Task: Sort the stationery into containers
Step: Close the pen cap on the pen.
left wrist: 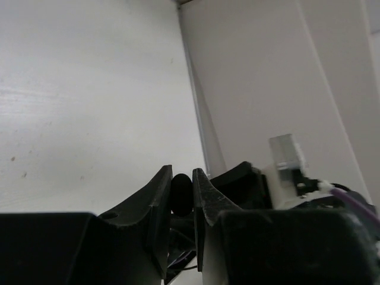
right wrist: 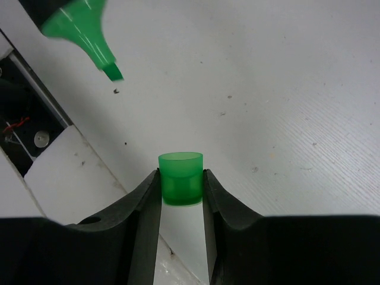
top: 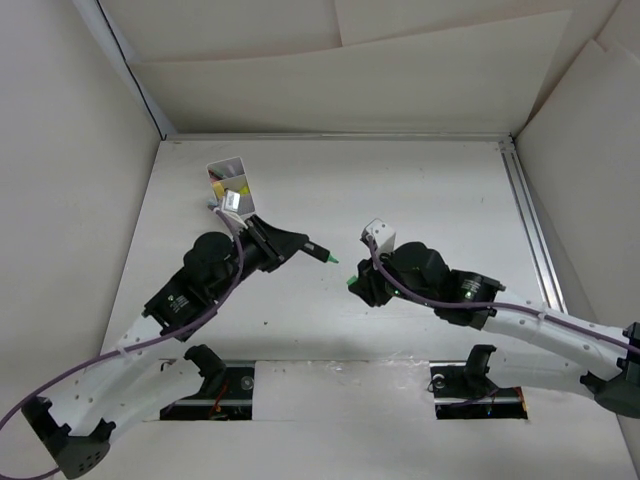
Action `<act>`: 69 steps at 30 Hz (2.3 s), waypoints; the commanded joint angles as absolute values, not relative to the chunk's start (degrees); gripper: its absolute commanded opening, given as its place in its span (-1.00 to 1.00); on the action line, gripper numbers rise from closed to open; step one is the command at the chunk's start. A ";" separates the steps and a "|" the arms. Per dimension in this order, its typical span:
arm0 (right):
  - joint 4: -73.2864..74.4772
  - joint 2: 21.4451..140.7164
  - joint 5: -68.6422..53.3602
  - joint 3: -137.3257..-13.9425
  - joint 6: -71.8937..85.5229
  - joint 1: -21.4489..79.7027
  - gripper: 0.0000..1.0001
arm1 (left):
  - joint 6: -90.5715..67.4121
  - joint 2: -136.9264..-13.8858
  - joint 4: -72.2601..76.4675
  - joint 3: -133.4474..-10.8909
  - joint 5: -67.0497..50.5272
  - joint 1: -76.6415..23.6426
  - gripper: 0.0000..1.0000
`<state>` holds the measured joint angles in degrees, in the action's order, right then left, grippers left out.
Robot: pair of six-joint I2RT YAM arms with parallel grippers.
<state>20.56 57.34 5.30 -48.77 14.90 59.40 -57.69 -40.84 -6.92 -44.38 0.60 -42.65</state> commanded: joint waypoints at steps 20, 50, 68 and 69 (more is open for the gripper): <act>16.62 54.76 4.84 -49.04 13.71 60.56 -0.74 | -55.20 -10.28 -18.03 -44.75 23.30 -42.63 -1.00; 20.48 58.71 5.53 -54.05 8.00 66.36 -0.74 | -51.06 -35.16 2.64 -34.72 -10.20 -42.63 -1.00; 22.41 58.18 10.02 -56.87 7.38 68.55 -0.74 | -56.42 -36.39 0.53 -37.09 -14.06 -42.63 -1.00; 22.41 57.57 9.32 -57.56 7.38 69.08 -0.74 | -56.43 -36.39 0.53 -37.09 -14.06 -42.63 -1.00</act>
<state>23.66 59.22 8.45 -53.74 8.43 67.85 -54.59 -36.64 -0.71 -34.74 -11.99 -42.65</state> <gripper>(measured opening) 0.352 0.130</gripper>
